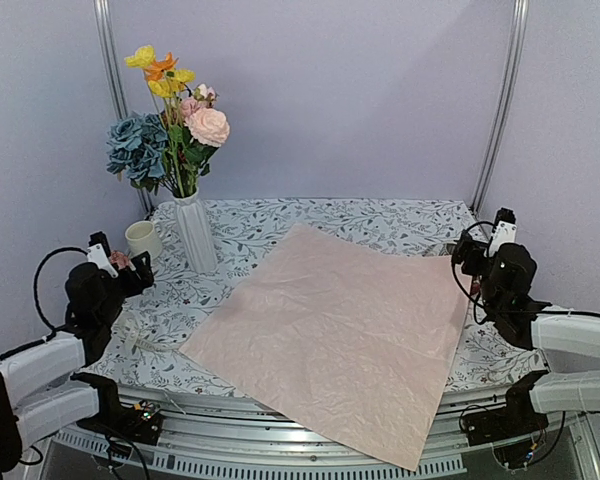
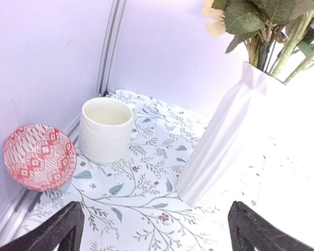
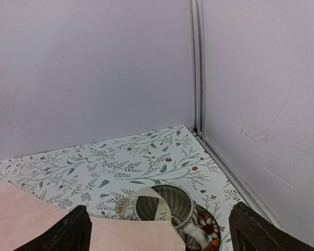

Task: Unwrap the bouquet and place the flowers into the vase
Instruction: Reset both arms

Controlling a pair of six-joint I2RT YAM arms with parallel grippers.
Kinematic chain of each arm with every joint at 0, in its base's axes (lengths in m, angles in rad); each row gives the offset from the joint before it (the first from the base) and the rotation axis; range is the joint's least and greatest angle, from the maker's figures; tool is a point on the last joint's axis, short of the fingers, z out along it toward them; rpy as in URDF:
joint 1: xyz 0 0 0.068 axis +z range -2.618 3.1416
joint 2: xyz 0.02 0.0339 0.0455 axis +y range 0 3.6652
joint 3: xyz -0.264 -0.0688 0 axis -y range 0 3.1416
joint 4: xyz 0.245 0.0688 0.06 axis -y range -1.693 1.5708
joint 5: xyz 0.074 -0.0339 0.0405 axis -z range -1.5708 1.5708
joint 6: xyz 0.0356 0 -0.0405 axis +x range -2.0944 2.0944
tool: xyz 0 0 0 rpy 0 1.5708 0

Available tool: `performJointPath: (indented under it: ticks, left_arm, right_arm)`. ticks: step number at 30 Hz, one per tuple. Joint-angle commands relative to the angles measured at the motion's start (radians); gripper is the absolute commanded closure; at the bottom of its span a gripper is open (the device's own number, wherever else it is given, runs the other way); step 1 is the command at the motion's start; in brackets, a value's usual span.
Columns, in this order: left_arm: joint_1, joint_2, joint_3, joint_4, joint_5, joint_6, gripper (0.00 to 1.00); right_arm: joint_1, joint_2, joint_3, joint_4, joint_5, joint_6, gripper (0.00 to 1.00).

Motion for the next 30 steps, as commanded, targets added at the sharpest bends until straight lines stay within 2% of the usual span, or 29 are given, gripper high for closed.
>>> performJointPath:
  ticks: [1,4,7,9,13,14,16,20,22,24,26,30]
  left_arm:
    - [0.001,0.068,0.040,0.138,-0.028,0.144,0.02]
    - [0.004,0.131,0.054,0.191,-0.032,0.209,0.02]
    - [0.020,0.205,0.044,0.250,-0.053,0.244,0.02]
    - [0.043,0.267,0.023,0.321,-0.027,0.240,0.02]
    - [0.070,0.368,0.002,0.468,0.029,0.244,0.02]
    - [0.073,0.385,0.018,0.452,0.036,0.249,0.02]
    - [0.076,0.423,0.040,0.470,0.032,0.269,0.02]
    - [0.088,0.488,0.070,0.515,0.042,0.290,0.02]
    - [0.096,0.512,0.073,0.564,0.061,0.300,0.02]
    - [0.110,0.537,0.091,0.572,0.079,0.302,0.02]
    - [0.121,0.559,0.105,0.577,0.097,0.308,0.02]
    - [0.129,0.643,0.076,0.720,0.151,0.330,0.02]
  right_arm:
    - [-0.020,0.062,-0.085,0.173,0.048,-0.147,0.08]
    - [-0.025,0.101,-0.189,0.441,0.016,-0.330,0.11]
    - [-0.086,0.144,-0.325,0.722,-0.185,-0.448,0.15]
    - [-0.146,0.185,-0.372,0.833,-0.282,-0.446,0.17]
    - [-0.193,0.299,-0.336,0.876,-0.347,-0.415,0.17]
    - [-0.199,0.325,-0.319,0.888,-0.344,-0.426,0.17]
    - [-0.212,0.337,-0.255,0.776,-0.330,-0.424,0.16]
    - [-0.320,0.312,-0.193,0.616,-0.492,-0.314,0.15]
    - [-0.394,0.330,-0.184,0.626,-0.628,-0.257,0.15]
    - [-0.432,0.422,-0.179,0.708,-0.728,-0.219,0.17]
    - [-0.438,0.506,-0.176,0.791,-0.730,-0.208,0.17]
    - [-0.437,0.514,-0.143,0.732,-0.730,-0.211,0.15]
